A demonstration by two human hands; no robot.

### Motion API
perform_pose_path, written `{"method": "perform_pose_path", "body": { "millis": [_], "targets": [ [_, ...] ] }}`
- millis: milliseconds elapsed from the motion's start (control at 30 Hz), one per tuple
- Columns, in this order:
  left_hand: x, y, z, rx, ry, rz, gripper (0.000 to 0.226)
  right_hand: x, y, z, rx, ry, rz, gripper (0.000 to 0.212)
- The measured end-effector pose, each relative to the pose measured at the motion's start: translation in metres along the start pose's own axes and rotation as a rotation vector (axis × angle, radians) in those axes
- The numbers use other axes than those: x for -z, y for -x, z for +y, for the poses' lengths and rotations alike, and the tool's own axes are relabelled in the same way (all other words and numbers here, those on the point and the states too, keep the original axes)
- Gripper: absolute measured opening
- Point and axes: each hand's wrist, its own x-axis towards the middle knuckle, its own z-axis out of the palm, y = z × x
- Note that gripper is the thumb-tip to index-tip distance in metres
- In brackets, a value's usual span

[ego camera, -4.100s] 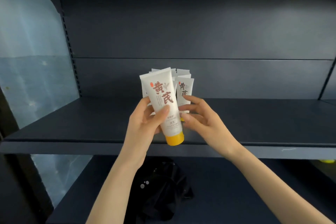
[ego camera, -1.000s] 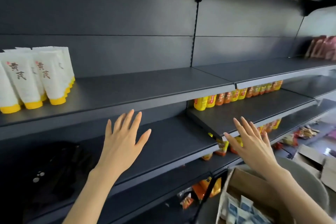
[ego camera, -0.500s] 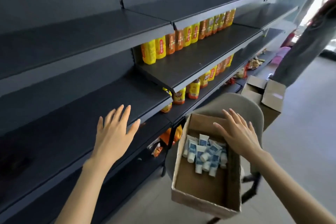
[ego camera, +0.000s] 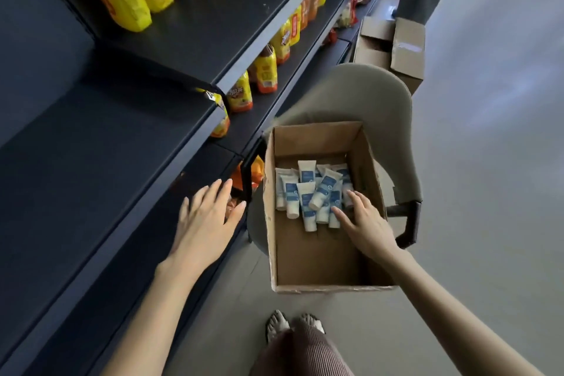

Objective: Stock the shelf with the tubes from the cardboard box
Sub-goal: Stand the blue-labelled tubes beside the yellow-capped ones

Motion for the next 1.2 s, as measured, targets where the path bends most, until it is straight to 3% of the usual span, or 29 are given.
{"method": "perform_pose_path", "body": {
  "millis": [300,533,700,867,967,1033,1133,1200],
  "targets": [
    [-0.048,-0.063,0.014,-0.063,0.094,-0.134,0.059,-0.065,-0.059,0.023,-0.221,-0.429,-0.061,0.072],
    [-0.078,-0.107,0.027,-0.045,0.158,-0.158,0.059,-0.106,-0.131,0.035,-0.386,-0.574,-0.040,0.073],
    [-0.100,-0.117,0.031,-0.022,0.222,-0.175,0.063,-0.142,-0.172,0.035,-0.509,-0.689,-0.055,0.061],
    [-0.117,-0.116,0.026,0.007,0.292,-0.180,0.066,-0.161,-0.207,0.034,-0.692,-0.687,0.007,0.072],
    [-0.122,-0.111,0.023,0.007,0.313,-0.166,0.064,-0.163,-0.215,0.036,-0.766,-0.785,0.032,0.076],
    [-0.124,-0.109,0.020,0.014,0.328,-0.155,0.063,-0.160,-0.212,0.040,-0.764,-0.931,0.028,0.067],
    [-0.126,-0.108,0.022,0.011,0.376,-0.123,0.063,-0.144,-0.200,0.045,-0.742,-1.107,-0.102,0.051],
    [-0.125,-0.109,0.026,0.008,0.408,-0.095,0.062,-0.132,-0.189,0.048,-0.726,-1.121,-0.268,0.054]
  ]
}}
